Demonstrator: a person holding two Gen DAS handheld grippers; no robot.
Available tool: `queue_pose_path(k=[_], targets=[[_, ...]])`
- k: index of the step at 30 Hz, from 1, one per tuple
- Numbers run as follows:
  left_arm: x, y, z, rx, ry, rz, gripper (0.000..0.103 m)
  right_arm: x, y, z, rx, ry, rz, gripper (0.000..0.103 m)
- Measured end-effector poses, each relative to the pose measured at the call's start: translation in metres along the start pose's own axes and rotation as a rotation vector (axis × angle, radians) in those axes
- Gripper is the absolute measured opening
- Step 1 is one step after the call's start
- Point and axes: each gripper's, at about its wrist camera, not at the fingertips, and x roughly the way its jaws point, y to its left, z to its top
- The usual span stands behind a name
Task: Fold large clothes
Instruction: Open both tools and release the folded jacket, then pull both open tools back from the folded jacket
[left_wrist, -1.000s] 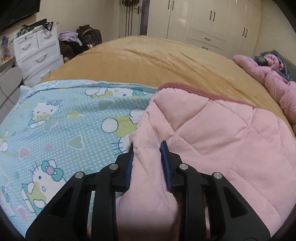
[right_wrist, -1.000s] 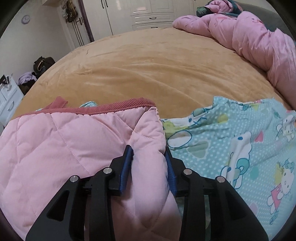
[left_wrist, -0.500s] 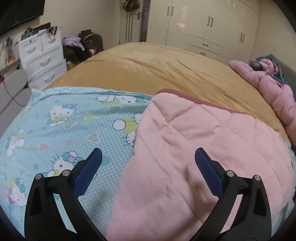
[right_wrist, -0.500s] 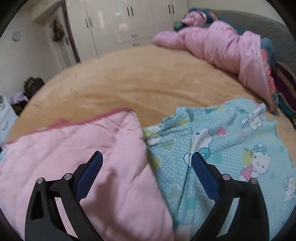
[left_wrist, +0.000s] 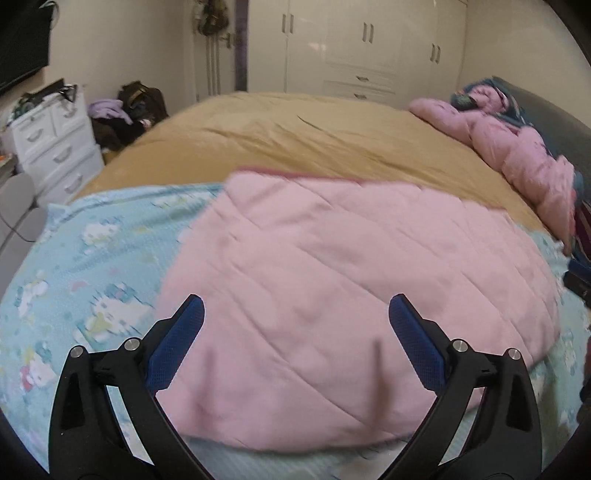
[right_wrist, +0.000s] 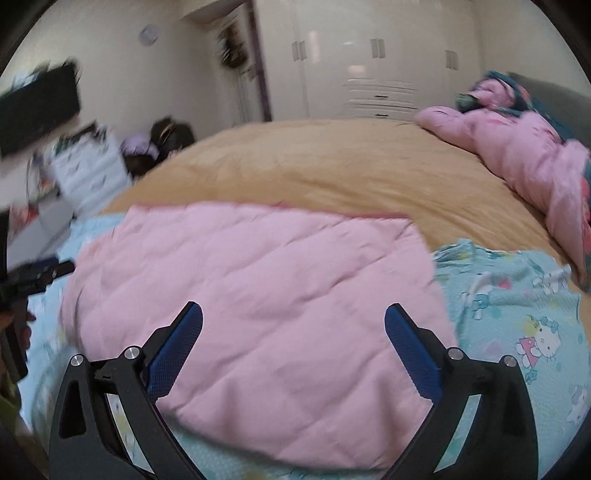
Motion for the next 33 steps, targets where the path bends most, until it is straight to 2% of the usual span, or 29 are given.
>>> queue_pose_path(k=[2,4,6,9,13,17,21,27,33], targets=[[0.004,-0.011,-0.006,0.005,0.015,-0.016,0.094,0.008,0.014,-0.005,-0.038,0.026,0.007,0.099],[0.012,-0.024,-0.014,0.007,0.041,-0.035,0.094,0.019,0.021,-0.010,-0.039,0.072,0.051,0.099],[0.019,-0.033,-0.022,0.007,0.067,-0.044,0.094,0.034,0.029,-0.017,-0.042,0.125,0.045,0.099],[0.029,-0.041,-0.033,0.026,0.071,-0.015,0.094,0.058,0.039,-0.029,-0.084,0.213,0.002,0.099],[0.043,-0.038,-0.040,0.006,0.098,-0.033,0.095,0.077,0.036,-0.035,-0.047,0.248,0.001,0.099],[0.050,-0.037,-0.046,0.002,0.083,-0.031,0.095,0.084,0.035,-0.038,-0.036,0.225,-0.006,0.099],[0.037,-0.035,-0.048,-0.016,0.065,-0.042,0.095,0.077,0.036,-0.037,-0.035,0.209,0.002,0.099],[-0.002,-0.028,-0.042,-0.060,0.012,-0.060,0.095,0.016,0.023,-0.031,0.070,0.092,0.076,0.099],[-0.039,-0.026,-0.036,-0.097,-0.036,-0.083,0.095,-0.032,0.027,-0.029,0.071,0.014,0.097,0.099]])
